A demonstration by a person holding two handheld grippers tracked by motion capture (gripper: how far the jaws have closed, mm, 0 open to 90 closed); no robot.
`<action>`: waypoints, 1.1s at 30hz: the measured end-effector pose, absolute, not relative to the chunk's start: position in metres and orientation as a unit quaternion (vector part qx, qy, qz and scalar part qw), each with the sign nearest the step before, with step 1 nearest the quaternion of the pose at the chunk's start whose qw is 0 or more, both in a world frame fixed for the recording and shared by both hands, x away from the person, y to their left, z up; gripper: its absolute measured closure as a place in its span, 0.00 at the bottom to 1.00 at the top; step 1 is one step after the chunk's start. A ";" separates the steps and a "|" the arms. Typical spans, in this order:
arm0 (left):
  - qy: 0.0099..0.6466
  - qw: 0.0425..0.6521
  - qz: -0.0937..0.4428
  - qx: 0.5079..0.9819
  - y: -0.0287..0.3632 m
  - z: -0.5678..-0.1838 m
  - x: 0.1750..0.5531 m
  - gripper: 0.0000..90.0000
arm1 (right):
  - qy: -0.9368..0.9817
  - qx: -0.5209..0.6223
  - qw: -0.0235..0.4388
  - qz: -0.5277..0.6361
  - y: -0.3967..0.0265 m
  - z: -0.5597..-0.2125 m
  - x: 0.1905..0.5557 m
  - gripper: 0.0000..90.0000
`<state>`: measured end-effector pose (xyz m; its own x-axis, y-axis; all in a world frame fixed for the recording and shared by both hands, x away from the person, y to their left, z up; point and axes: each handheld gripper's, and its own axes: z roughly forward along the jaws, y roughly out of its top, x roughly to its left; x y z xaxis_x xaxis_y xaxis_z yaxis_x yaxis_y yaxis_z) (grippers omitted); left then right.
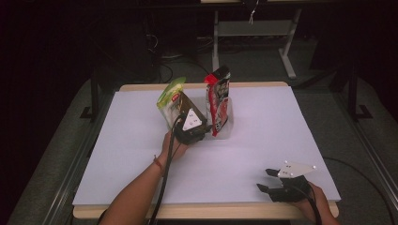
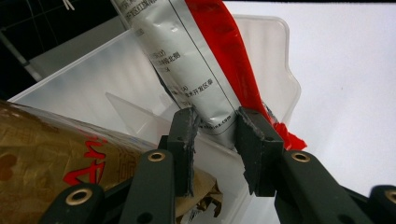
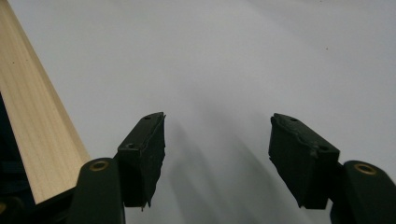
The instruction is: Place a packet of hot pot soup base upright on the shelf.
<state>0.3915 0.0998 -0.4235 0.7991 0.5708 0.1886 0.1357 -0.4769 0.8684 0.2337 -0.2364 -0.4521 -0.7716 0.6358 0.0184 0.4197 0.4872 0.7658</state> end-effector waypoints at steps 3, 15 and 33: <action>0.212 0.461 0.227 0.831 0.099 -0.425 0.392 0.75 | 0.853 0.310 0.133 0.399 -0.237 -0.453 0.234 0.39; 0.221 0.486 0.241 0.810 0.104 -0.412 0.389 0.87 | 0.852 0.312 0.134 0.399 -0.239 -0.452 0.233 0.39; 0.196 0.475 0.206 0.833 0.094 -0.421 0.386 0.97 | 0.853 0.312 0.133 0.397 -0.239 -0.453 0.234 0.39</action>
